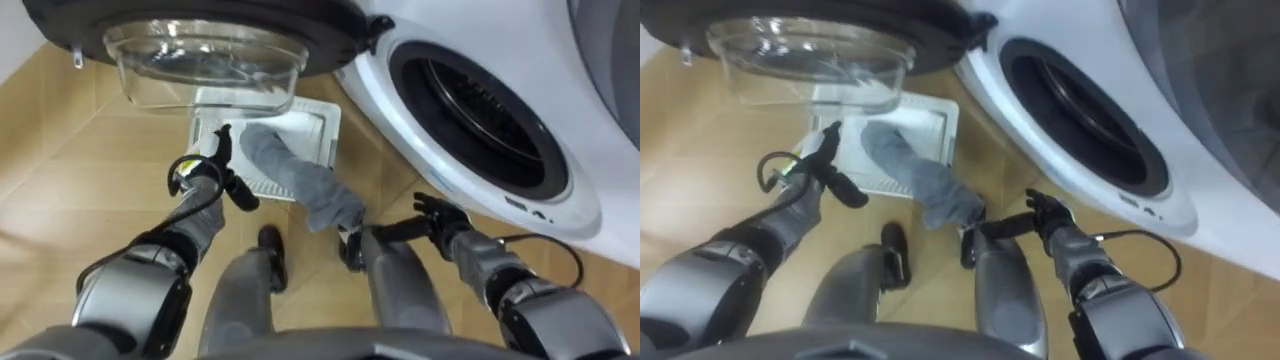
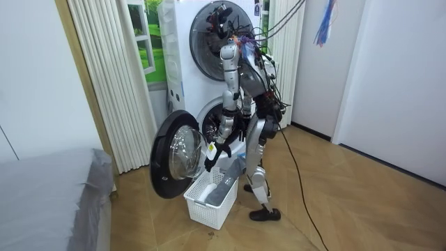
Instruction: Put towel into washing machine
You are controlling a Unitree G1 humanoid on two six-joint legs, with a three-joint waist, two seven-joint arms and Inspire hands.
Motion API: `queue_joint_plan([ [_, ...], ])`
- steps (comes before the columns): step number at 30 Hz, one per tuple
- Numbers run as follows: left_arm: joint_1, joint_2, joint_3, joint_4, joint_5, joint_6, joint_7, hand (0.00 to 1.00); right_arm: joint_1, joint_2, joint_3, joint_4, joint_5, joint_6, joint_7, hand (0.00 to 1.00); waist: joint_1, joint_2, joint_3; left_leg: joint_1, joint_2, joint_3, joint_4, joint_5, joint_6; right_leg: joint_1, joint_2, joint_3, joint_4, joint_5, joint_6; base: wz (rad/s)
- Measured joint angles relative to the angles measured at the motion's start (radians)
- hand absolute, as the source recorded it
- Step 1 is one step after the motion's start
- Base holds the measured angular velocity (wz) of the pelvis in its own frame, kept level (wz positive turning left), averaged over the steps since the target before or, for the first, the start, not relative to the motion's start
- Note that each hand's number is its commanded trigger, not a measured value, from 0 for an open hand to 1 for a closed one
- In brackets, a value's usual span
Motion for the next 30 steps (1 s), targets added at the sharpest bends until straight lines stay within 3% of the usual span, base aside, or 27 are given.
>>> queue_joint_plan([
  [4, -0.027, -0.003, -0.031, 0.0, 0.028, 0.0, 0.004, 0.0, -0.007, -0.001, 0.015, -0.024, 0.043, -0.021, -0.01, 0.0, -0.013, 0.003, 0.0046, -0.117, 0.011, 0.01, 0.144, -0.003, 0.0, -0.097, 0.002, 0.027, 0.081, -0.005, -0.007, -0.19],
  [6, -0.058, 0.006, -0.048, 0.0, 0.069, 0.001, 0.004, 0.0, -0.007, -0.001, 0.016, -0.059, 0.087, -0.033, 0.004, 0.0, -0.046, 0.007, 0.0076, -0.181, 0.022, 0.021, 0.206, -0.007, 0.001, -0.161, -0.004, 0.046, 0.138, -0.012, -0.011, 0.0],
  [10, -0.111, 0.017, -0.081, -0.013, 0.106, 0.003, 0.003, 0.0, -0.012, -0.004, 0.017, -0.099, 0.175, -0.04, 0.017, 0.0, -0.076, 0.008, 0.0082, -0.281, 0.025, 0.029, 0.298, -0.021, 0.014, -0.264, -0.01, 0.059, 0.239, -0.027, -0.006, 0.04],
  [13, -0.134, 0.015, -0.137, -0.019, 0.12, 0.002, 0.002, 0.0, -0.02, -0.021, 0.029, -0.11, 0.238, -0.044, 0.04, 0.0, -0.085, 0.007, 0.008, -0.329, 0.027, 0.031, 0.369, -0.082, 0.023, -0.326, -0.007, 0.08, 0.319, -0.072, -0.004, -0.07],
  [15, -0.144, 0.023, -0.16, -0.021, 0.127, 0.002, 0.002, 0.0, -0.024, -0.031, 0.036, -0.138, 0.263, -0.052, 0.063, 0.0, -0.104, 0.008, 0.0074, -0.371, 0.034, 0.031, 0.426, -0.154, 0.029, -0.377, -0.005, 0.08, 0.379, -0.123, -0.003, -0.09],
  [17, -0.158, 0.03, -0.164, -0.025, 0.136, 0.003, 0.003, 0.0, -0.025, -0.029, 0.03, -0.163, 0.268, -0.065, 0.07, 0.0, -0.119, 0.007, 0.0074, -0.419, 0.044, 0.03, 0.477, -0.212, 0.041, -0.44, -0.005, 0.076, 0.441, -0.141, -0.01, -0.02],
  [22, -0.158, 0.024, -0.195, -0.029, 0.201, 0.002, 0.007, 0.0, -0.028, -0.035, 0.036, -0.177, 0.323, -0.109, 0.074, 0.0, -0.169, 0.007, 0.0068, -0.478, 0.045, 0.037, 0.551, -0.214, 0.039, -0.505, -0.003, 0.095, 0.515, -0.147, -0.009, 0.01],
  [30, -0.177, 0.025, -0.286, -0.014, 0.219, 0.0, 0.024, 0.0, -0.037, -0.034, 0.088, -0.176, 0.389, -0.15, 0.129, 0.0, -0.214, 0.007, 0.0068, -0.536, 0.076, 0.022, 0.591, -0.206, 0.017, -0.554, 0.02, 0.062, 0.532, -0.127, -0.036, -0.04],
])
